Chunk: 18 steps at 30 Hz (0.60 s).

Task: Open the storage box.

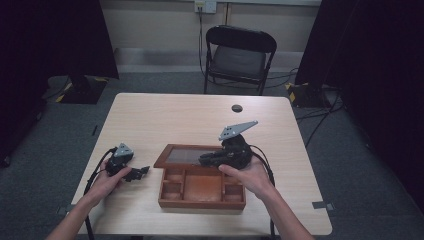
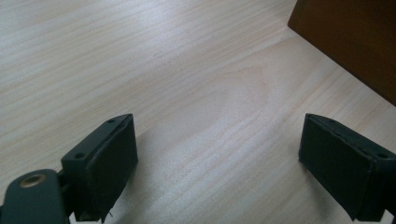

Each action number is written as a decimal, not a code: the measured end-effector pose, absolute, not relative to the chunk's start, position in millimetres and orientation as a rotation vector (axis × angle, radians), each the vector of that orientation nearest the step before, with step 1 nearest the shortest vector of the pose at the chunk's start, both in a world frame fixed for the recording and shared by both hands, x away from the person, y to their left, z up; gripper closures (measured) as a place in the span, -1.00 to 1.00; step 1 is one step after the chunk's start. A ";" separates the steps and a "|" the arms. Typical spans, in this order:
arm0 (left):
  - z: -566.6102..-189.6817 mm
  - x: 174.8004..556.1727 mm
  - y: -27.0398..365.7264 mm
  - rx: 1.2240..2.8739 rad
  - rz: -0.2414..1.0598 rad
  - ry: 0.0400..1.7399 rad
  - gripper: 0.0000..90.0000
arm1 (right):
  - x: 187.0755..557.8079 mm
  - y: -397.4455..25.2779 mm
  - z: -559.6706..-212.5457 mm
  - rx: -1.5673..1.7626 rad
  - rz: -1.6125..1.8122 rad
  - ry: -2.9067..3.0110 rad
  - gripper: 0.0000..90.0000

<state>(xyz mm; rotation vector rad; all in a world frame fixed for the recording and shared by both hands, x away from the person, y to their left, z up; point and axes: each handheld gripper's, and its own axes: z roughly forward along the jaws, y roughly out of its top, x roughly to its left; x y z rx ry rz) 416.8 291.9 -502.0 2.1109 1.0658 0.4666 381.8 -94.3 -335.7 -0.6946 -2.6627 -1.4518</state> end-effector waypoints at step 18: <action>-501.7 417.0 292.1 2.121 0.477 1.062 -0.76 | 388.7 -94.7 -327.5 -0.726 -1.472 -2.657 0.83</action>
